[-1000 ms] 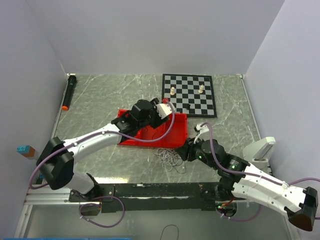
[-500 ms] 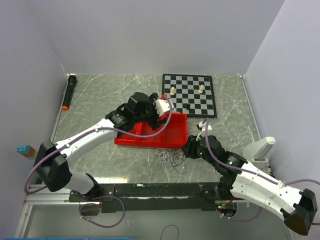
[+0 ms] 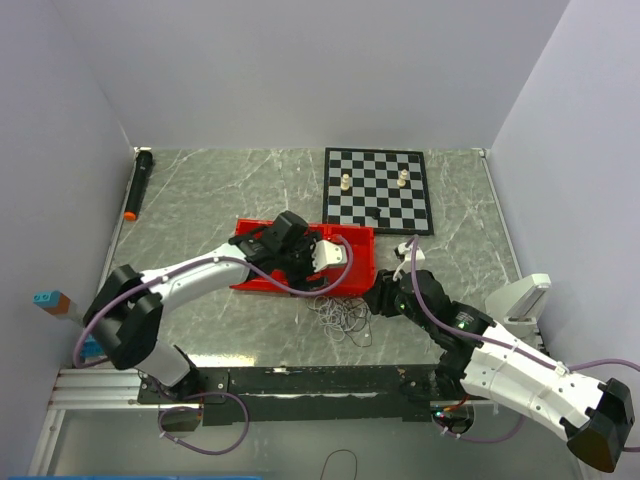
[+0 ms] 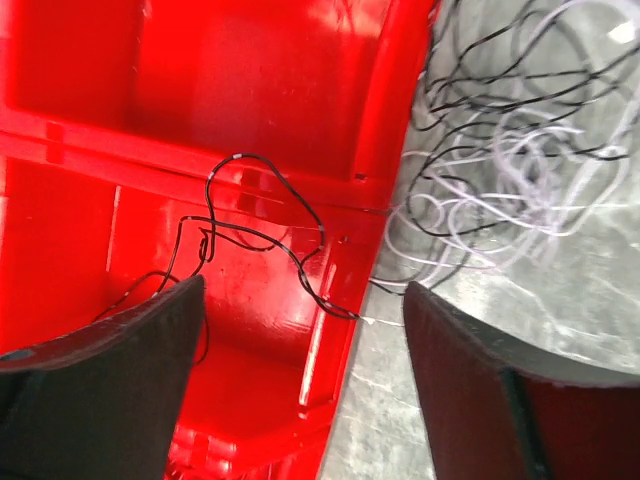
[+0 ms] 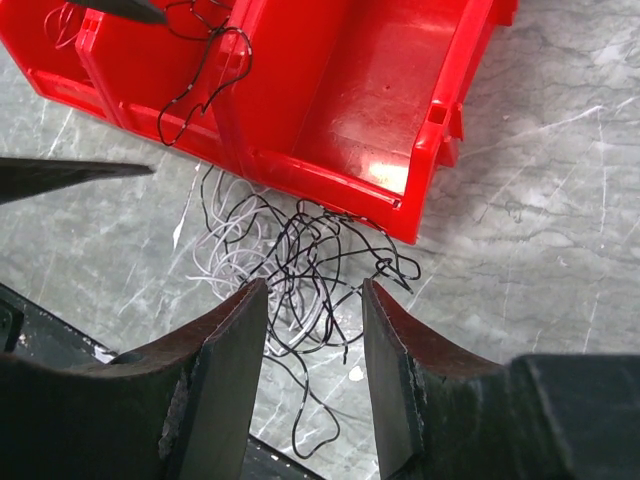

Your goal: Untangle the cables

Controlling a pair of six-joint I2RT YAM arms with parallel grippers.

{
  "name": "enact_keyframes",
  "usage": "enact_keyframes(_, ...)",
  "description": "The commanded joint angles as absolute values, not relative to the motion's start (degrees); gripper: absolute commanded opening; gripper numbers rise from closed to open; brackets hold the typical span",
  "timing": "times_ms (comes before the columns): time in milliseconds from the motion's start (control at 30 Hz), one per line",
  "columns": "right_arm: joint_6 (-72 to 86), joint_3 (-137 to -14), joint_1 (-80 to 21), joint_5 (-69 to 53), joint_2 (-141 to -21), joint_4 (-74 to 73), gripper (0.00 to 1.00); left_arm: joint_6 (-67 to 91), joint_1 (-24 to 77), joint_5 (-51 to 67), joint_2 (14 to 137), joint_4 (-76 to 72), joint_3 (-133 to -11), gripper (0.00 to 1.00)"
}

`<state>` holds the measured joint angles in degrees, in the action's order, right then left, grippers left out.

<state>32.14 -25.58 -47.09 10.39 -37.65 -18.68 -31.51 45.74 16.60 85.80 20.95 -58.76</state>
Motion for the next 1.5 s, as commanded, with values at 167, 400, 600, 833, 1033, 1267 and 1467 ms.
enact_keyframes(167, 33.49, -25.14, -46.76, 8.09, -36.65, -16.08, 0.5, -33.49, 43.95, 15.38, 90.79, 13.71, -59.68, 0.65)
enact_keyframes(400, 33.4, -24.17, -46.58, 7.38, -36.65, -15.12, 0.49, -31.38, 43.07, 9.85, 91.76, 7.48, -58.8, 0.01)
enact_keyframes(600, 33.22, -24.17, -46.49, 6.86, -37.62, -14.06, 0.48, -29.8, 41.84, 3.54, 90.88, 3.27, -55.56, 0.01)
enact_keyframes(833, 33.13, -23.99, -46.41, 6.68, -37.79, -13.8, 0.48, -24.54, 41.4, -10.72, 98.77, 7.1, -58.35, 0.01)
enact_keyframes(1033, 32.87, -24.61, -46.32, 6.59, -37.88, -14.59, 0.48, -23.29, 41.13, -6.77, 96.25, 5.89, -58.79, 0.04)
enact_keyframes(1267, 32.78, -25.13, -46.32, 6.85, -38.06, -14.76, 0.48, -22.33, 40.61, 1.66, 87.11, 10.71, -60.99, 0.51)
enact_keyframes(1467, 33.4, -24.96, -46.32, 7.65, -36.92, -17.14, 0.48, -18.9, 40.96, 13.43, 78.67, 14.15, -62.49, 0.69)
